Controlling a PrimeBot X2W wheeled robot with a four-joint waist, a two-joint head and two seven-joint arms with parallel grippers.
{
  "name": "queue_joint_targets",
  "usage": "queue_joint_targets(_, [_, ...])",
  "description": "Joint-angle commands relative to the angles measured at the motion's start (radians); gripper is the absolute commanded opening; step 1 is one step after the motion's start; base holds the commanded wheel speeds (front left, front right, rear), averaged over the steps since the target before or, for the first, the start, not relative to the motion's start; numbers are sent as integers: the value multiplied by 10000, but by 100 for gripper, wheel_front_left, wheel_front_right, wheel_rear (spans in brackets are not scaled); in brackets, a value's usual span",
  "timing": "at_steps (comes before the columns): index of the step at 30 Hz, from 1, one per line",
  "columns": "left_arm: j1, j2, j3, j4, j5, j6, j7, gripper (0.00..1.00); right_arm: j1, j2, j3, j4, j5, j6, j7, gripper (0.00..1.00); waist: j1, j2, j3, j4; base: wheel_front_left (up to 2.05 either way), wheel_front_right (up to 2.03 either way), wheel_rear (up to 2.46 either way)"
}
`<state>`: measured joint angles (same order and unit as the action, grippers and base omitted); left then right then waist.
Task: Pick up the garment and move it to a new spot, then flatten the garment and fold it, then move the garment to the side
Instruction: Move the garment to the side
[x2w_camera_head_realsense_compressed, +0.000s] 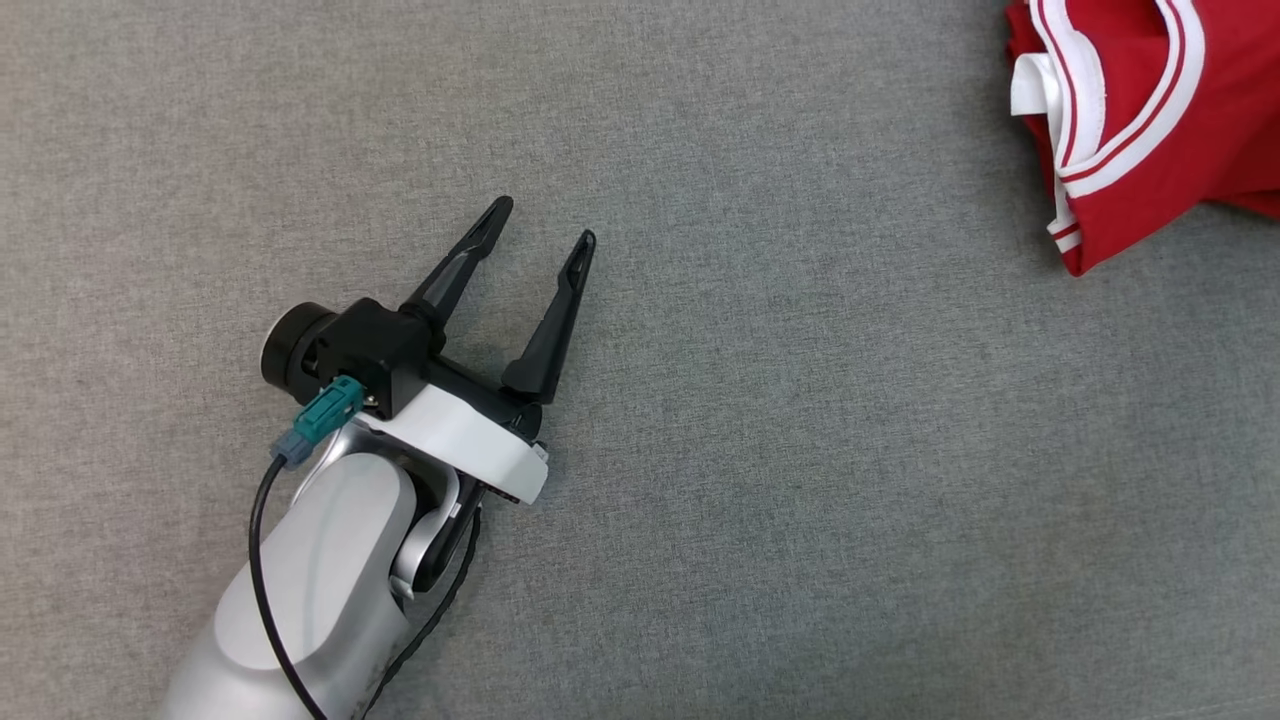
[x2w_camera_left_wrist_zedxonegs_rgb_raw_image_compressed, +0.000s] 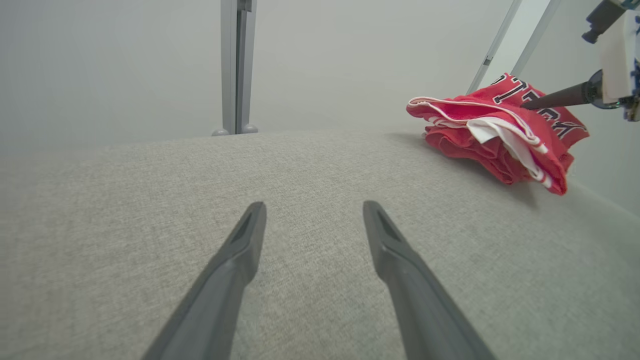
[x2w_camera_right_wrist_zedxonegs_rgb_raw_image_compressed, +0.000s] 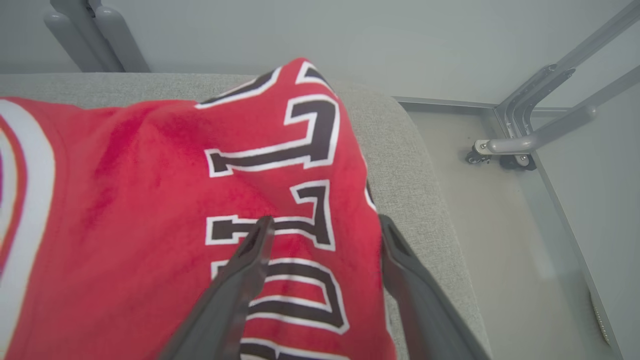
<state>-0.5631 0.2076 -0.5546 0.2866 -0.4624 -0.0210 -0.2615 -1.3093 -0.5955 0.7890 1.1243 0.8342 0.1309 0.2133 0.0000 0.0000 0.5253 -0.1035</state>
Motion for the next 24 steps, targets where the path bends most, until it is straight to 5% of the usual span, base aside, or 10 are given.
queue_joint_targets(1, [-107,24,76,38,68,-71,-30,100,-124,90,34,164,-104,1,-162,100,0,0,-86,3,0,0,0])
queue_joint_targets(15, [980,0,676,148,-30,-76,-30,100,335,446,779,-51,-459,1,-1127,100,0,0,-2042,-388,0,0,0])
queue_joint_targets(24, [1972,196,1473,-77,-139,64,-31,100,1272,-152,1242,-1653,-281,1,-2640,100,0,0,-3449,-438,0,0,0])
